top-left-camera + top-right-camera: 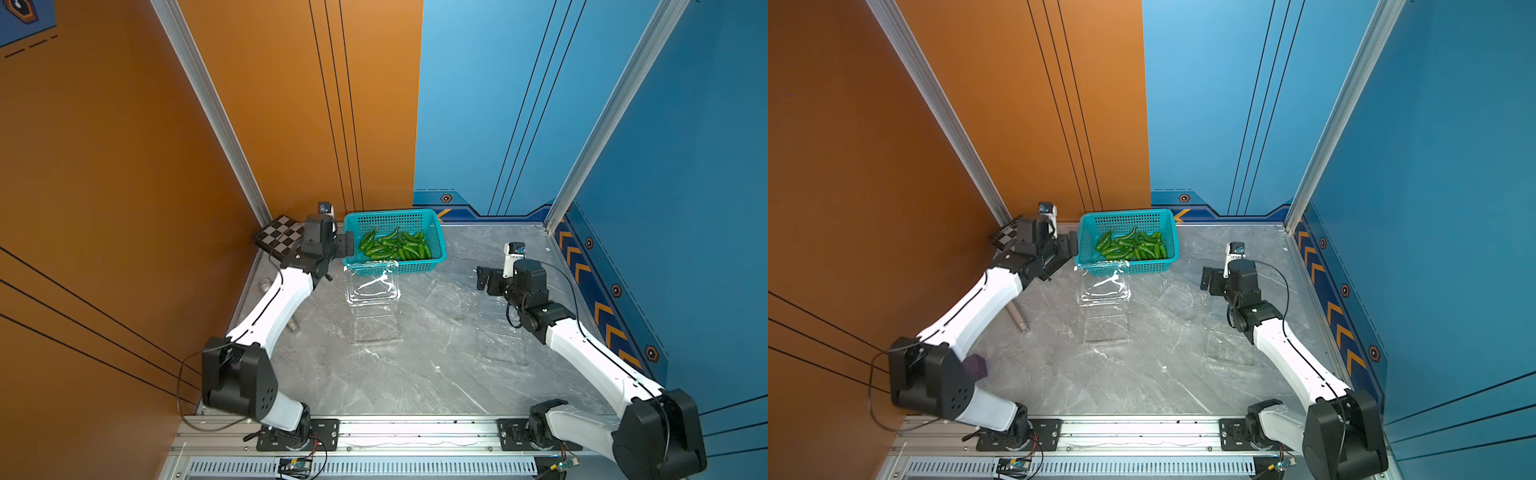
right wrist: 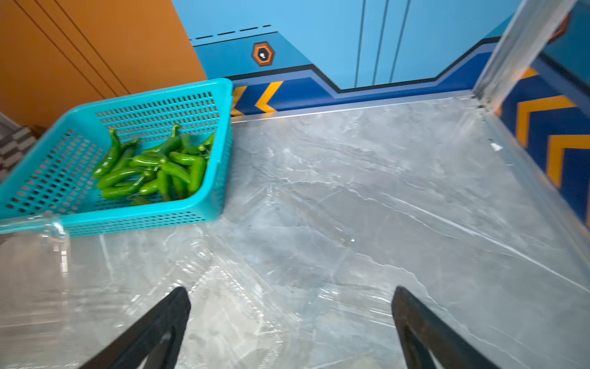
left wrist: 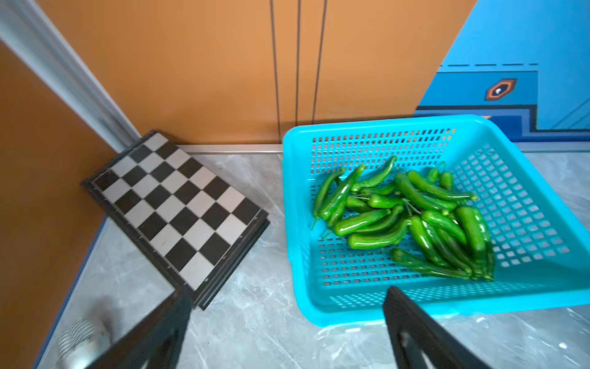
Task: Take small green peppers out of containers
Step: Reset both arms
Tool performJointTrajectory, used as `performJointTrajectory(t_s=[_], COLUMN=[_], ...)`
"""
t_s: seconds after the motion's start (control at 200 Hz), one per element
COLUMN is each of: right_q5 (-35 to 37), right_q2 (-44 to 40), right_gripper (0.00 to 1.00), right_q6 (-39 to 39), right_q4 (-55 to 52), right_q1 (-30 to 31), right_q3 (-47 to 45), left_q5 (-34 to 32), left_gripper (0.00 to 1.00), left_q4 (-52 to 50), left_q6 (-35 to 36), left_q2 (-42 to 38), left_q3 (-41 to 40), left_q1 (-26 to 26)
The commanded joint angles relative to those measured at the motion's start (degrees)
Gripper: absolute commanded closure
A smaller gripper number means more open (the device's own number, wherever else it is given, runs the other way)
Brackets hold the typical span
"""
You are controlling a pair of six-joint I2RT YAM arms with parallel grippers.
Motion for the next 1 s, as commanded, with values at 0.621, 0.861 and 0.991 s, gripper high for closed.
performJointTrajectory(t_s=[0.621, 0.861, 0.991], right_q5=[13.8, 11.5, 11.5], right_q2=[-1.4, 3.6, 7.9], right_gripper=[0.0, 0.0, 0.0], right_q6=[-11.1, -13.3, -14.7], right_q4=[32.4, 41.5, 48.6], right_q1=[-1.9, -2.4, -3.3], right_q3=[-23.8, -25.8, -27.0], left_q5=[-5.4, -4.1, -2.8], left_gripper=[0.01, 0.01, 0.01], left_q4=[47.9, 57.5, 59.5], left_q6=[7.8, 7.4, 7.8], left_q2=[-10.6, -2.0, 2.7], left_q3=[-45.8, -47.2, -46.1], left_q1=[4.3, 6.7, 6.9])
